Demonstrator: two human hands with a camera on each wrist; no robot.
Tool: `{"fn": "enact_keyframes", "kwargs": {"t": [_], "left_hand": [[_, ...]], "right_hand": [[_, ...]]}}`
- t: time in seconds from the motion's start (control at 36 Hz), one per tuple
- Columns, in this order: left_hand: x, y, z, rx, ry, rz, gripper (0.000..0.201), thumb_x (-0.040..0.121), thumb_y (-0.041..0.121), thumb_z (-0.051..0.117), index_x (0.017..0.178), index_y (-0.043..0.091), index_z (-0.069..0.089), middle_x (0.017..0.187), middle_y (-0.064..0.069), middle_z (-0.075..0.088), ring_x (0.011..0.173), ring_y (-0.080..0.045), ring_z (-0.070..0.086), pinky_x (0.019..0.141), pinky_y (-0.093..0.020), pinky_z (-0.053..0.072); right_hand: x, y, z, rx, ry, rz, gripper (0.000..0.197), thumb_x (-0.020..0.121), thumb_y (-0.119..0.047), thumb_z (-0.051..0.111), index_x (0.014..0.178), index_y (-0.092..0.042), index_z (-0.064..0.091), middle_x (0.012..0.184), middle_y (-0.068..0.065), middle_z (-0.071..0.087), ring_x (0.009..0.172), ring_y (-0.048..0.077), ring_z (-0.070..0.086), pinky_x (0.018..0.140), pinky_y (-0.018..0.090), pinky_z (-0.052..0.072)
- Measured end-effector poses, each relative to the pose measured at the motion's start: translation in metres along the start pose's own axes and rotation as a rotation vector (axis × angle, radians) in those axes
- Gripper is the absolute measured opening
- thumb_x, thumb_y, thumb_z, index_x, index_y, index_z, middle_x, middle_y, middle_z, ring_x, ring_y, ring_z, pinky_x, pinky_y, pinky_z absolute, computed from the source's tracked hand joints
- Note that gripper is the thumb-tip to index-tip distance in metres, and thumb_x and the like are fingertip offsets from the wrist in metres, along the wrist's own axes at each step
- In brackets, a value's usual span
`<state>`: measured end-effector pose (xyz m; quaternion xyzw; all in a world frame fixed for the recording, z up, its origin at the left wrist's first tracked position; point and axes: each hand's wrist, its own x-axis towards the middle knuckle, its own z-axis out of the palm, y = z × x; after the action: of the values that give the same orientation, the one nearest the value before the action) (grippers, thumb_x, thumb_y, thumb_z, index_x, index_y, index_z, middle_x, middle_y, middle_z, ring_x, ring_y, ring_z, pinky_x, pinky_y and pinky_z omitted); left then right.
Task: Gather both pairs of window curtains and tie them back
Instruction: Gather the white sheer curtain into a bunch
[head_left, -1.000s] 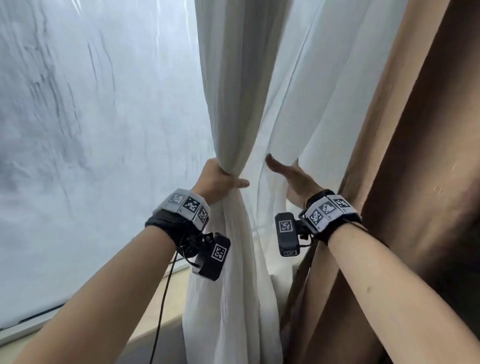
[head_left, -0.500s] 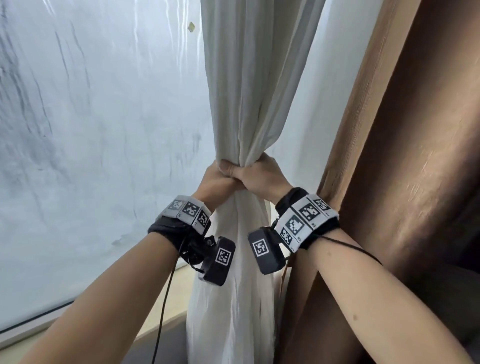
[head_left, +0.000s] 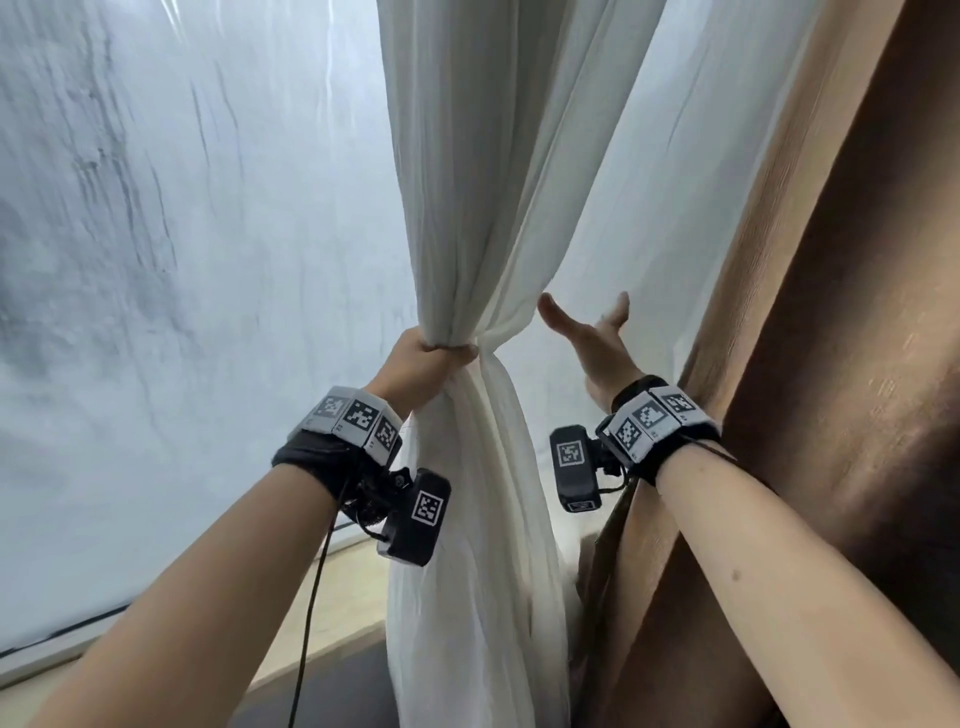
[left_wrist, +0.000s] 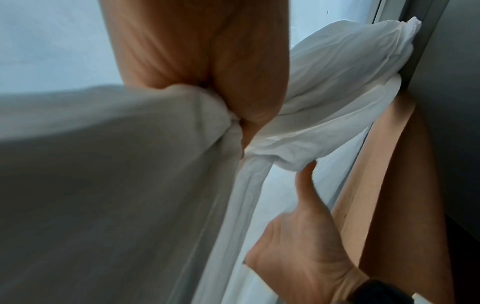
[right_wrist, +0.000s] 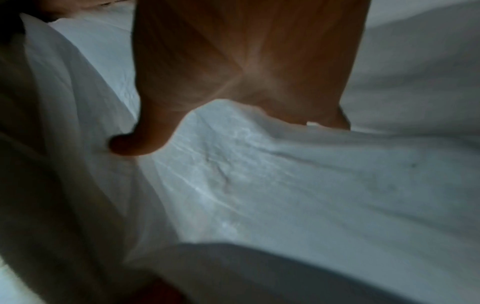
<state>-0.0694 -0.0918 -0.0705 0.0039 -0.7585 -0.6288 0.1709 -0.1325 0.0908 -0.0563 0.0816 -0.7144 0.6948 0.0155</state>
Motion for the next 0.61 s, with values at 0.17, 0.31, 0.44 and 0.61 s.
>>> {"fn": "enact_keyframes", "kwargs": {"t": [0.17,0.31,0.44,0.61], "left_hand": [[-0.008,0.002,0.015,-0.081,-0.112,0.143,0.046,0.068,0.009,0.087,0.109,0.009,0.066,0.099,-0.007,0.072,0.092,-0.013,0.071,0.076,-0.026,0.057],[-0.002,-0.002,0.027,-0.01,-0.09,0.137,0.069,0.046,0.021,0.098,0.107,0.006,0.068,0.109,-0.014,0.068,0.103,-0.023,0.068,0.08,-0.035,0.059],[-0.004,-0.009,0.027,-0.041,-0.025,0.031,0.022,0.066,-0.001,0.082,0.08,0.013,0.073,0.084,-0.006,0.072,0.085,-0.021,0.069,0.081,-0.036,0.057],[-0.001,-0.014,0.016,0.003,0.087,-0.022,0.024,0.074,0.006,0.078,0.097,0.004,0.07,0.09,-0.012,0.069,0.083,-0.024,0.065,0.075,-0.035,0.053]], "right_hand": [[-0.025,-0.014,0.033,0.13,-0.409,-0.129,0.07,0.072,-0.044,0.08,0.125,-0.003,0.061,0.122,0.014,0.067,0.115,0.028,0.063,0.102,0.044,0.048],[-0.027,-0.016,0.053,-0.082,-0.232,-0.208,0.041,0.071,-0.034,0.082,0.104,-0.01,0.073,0.1,0.003,0.075,0.098,0.019,0.071,0.095,0.042,0.054],[-0.029,-0.015,0.048,-0.124,-0.139,-0.248,0.04,0.071,-0.029,0.084,0.104,-0.01,0.072,0.101,0.002,0.075,0.098,0.018,0.07,0.091,0.041,0.056],[-0.015,0.001,0.017,-0.166,0.164,-0.266,0.066,0.066,-0.051,0.083,0.119,-0.017,0.062,0.123,0.001,0.063,0.113,0.014,0.059,0.099,0.032,0.048]]}}
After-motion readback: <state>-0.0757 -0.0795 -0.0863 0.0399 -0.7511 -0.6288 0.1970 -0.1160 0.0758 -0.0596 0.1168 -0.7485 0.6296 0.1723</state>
